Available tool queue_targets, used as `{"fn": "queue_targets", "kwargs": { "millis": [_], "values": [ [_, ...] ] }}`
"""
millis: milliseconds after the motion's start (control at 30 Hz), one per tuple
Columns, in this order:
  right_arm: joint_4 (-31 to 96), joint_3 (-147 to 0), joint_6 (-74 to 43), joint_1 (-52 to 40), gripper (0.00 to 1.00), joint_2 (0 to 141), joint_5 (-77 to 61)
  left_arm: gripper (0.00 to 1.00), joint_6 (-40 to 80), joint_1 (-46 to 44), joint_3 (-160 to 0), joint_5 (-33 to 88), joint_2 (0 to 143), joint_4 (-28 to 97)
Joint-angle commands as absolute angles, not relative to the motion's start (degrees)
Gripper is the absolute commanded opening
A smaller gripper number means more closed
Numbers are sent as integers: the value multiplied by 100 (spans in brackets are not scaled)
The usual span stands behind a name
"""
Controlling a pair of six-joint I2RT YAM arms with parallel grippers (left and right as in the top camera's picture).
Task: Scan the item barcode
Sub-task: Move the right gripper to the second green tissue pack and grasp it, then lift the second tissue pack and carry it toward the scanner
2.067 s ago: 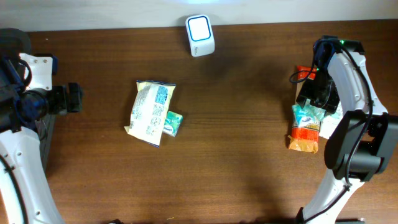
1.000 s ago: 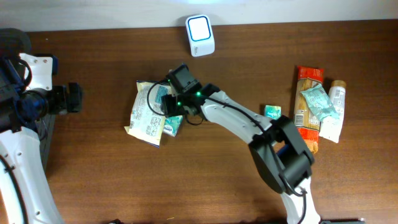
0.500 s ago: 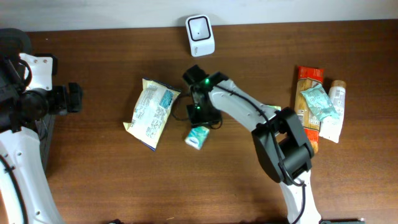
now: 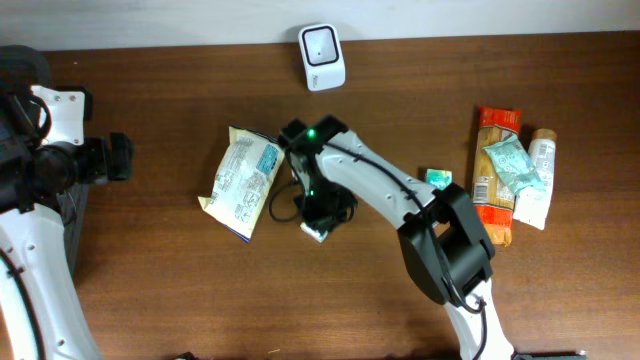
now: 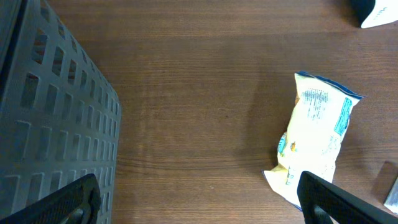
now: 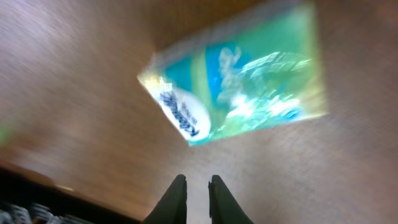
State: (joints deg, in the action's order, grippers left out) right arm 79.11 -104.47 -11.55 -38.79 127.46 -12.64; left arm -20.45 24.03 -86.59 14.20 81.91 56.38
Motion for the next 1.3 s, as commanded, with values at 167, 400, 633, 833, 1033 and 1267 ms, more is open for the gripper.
{"fn": "queue_targets", "kwargs": {
  "millis": [167,400,633,833,1033,1267],
  "values": [
    [7413,-9856,-1092,-3907,12,12610,-1011,99,-2132,2418,-8720,1479,8162,5627],
    [6215,-9856,-2279,-4010,8,12610,-816,99,-2132,2418,-8720,1479,8162,5627],
    [4746,-9856,-3500,-3986,14,12610,-163,99,-2132,2418,-8720,1481,8162,5627],
    [4523,-10119,-3503,-3500,20,12593,-174,99,-2132,2418,-8720,1479,8162,5627],
    [4672,-10508,-3162,-3009,26,12591,-582,99,-2132,2418,-8720,1481,8162,5627],
    [5035,-10735,-2018,-2045,59,12654,-1984,99,-2132,2418,-8720,1479,8162,5627]
  ]
}}
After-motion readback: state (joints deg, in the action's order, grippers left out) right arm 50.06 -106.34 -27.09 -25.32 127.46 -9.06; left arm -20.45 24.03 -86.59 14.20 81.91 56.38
